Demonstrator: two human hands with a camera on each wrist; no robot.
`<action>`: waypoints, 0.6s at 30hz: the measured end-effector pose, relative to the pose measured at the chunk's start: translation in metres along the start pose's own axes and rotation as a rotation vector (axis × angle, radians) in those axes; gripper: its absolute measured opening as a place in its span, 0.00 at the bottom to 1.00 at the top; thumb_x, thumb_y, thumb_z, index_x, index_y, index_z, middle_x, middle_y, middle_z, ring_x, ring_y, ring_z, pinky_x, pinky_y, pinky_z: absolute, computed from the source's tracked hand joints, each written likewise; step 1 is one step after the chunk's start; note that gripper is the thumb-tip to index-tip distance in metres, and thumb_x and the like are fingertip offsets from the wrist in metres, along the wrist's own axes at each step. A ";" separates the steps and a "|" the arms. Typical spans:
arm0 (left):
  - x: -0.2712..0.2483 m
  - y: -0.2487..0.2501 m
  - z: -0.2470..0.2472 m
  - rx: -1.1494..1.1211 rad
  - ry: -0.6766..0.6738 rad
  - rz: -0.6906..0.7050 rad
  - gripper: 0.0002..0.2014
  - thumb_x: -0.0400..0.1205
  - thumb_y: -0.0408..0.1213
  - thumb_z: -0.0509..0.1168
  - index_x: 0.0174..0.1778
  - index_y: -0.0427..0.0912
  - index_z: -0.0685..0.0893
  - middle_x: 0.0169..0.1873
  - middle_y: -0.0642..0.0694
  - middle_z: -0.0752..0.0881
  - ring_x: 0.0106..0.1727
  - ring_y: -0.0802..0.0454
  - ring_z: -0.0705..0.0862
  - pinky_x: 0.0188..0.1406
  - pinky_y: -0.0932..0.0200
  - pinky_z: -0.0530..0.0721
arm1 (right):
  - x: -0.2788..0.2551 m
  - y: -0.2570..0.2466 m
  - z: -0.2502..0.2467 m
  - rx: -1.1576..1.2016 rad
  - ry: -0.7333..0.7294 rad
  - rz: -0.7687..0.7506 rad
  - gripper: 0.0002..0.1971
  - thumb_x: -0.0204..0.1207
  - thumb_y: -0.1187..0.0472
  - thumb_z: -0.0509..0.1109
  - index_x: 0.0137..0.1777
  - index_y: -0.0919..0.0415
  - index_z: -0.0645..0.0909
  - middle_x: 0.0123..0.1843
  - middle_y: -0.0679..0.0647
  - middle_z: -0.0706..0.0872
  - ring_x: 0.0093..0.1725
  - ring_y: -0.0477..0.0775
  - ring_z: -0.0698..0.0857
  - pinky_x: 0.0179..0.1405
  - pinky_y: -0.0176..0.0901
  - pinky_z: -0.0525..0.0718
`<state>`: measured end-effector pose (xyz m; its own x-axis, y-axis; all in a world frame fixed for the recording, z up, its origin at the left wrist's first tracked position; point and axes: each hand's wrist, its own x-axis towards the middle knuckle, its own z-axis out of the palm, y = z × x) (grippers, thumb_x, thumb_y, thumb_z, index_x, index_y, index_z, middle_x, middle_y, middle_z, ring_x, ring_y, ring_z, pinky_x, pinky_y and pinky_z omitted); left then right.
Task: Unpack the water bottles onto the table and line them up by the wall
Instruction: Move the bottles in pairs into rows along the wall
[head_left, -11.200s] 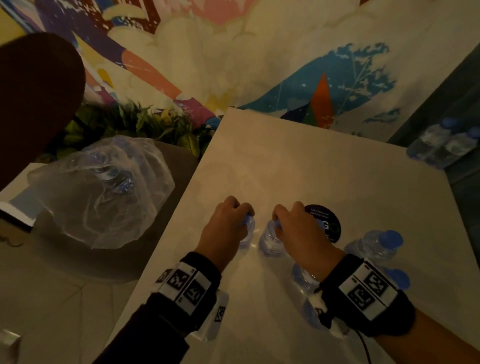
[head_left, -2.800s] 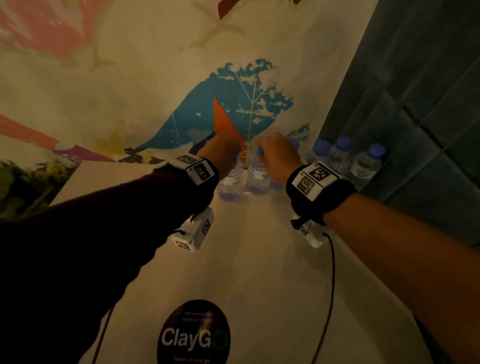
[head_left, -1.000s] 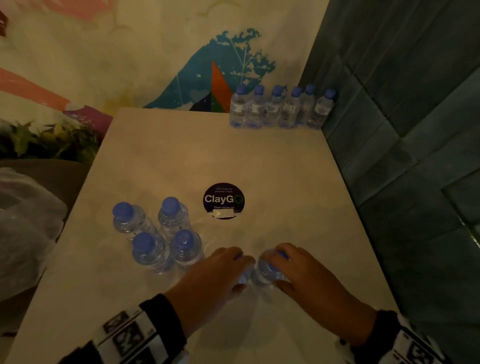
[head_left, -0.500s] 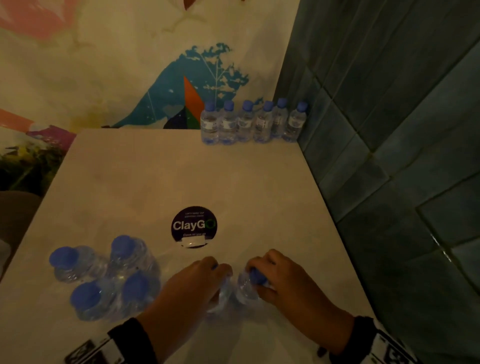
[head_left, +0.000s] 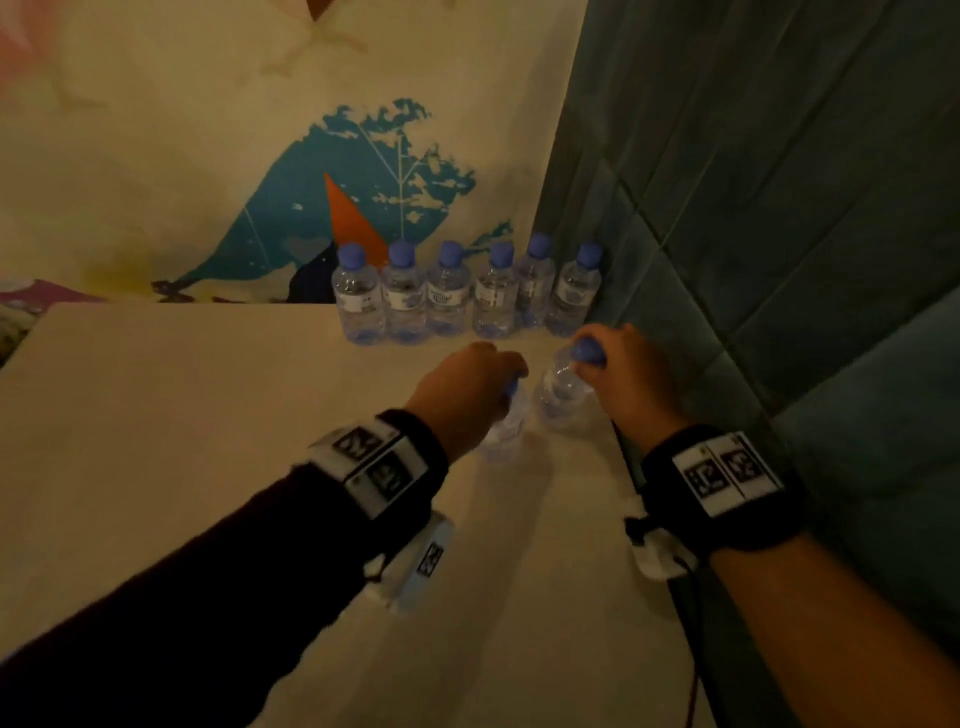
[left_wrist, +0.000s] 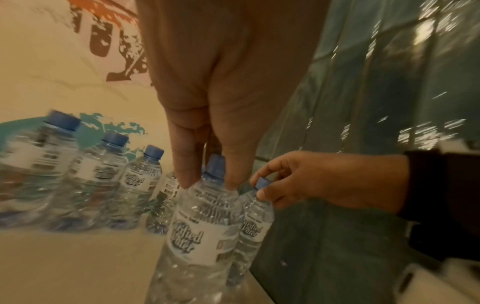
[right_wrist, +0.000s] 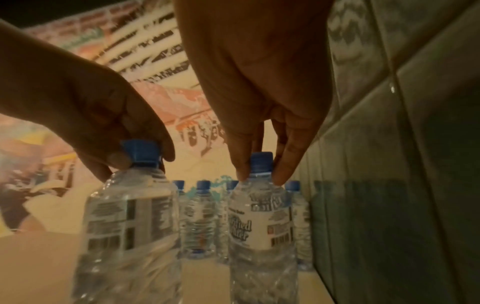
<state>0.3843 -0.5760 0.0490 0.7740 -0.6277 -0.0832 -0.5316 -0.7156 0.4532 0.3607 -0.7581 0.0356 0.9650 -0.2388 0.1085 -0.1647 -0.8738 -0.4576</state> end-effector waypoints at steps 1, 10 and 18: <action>0.021 0.000 -0.001 0.009 0.006 0.011 0.19 0.79 0.29 0.62 0.66 0.41 0.76 0.58 0.33 0.81 0.59 0.34 0.81 0.61 0.41 0.80 | 0.018 0.007 0.005 0.008 0.012 0.002 0.10 0.69 0.67 0.71 0.51 0.63 0.82 0.49 0.72 0.84 0.50 0.74 0.81 0.49 0.63 0.82; 0.133 -0.007 0.000 0.015 0.067 0.104 0.15 0.79 0.24 0.58 0.60 0.31 0.81 0.58 0.30 0.84 0.61 0.34 0.81 0.63 0.42 0.75 | 0.095 0.043 0.028 -0.029 0.151 0.046 0.10 0.73 0.68 0.67 0.54 0.64 0.81 0.52 0.74 0.83 0.53 0.75 0.81 0.53 0.65 0.82; 0.167 -0.008 0.009 0.031 0.111 0.108 0.10 0.81 0.27 0.57 0.54 0.32 0.81 0.54 0.30 0.85 0.58 0.34 0.82 0.58 0.41 0.75 | 0.114 0.047 0.040 -0.108 0.174 0.116 0.13 0.78 0.66 0.63 0.61 0.61 0.78 0.59 0.73 0.79 0.58 0.76 0.79 0.61 0.65 0.79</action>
<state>0.5149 -0.6782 0.0238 0.7442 -0.6649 0.0641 -0.6229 -0.6560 0.4262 0.4716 -0.8097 -0.0092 0.8902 -0.4015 0.2153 -0.3024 -0.8742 -0.3800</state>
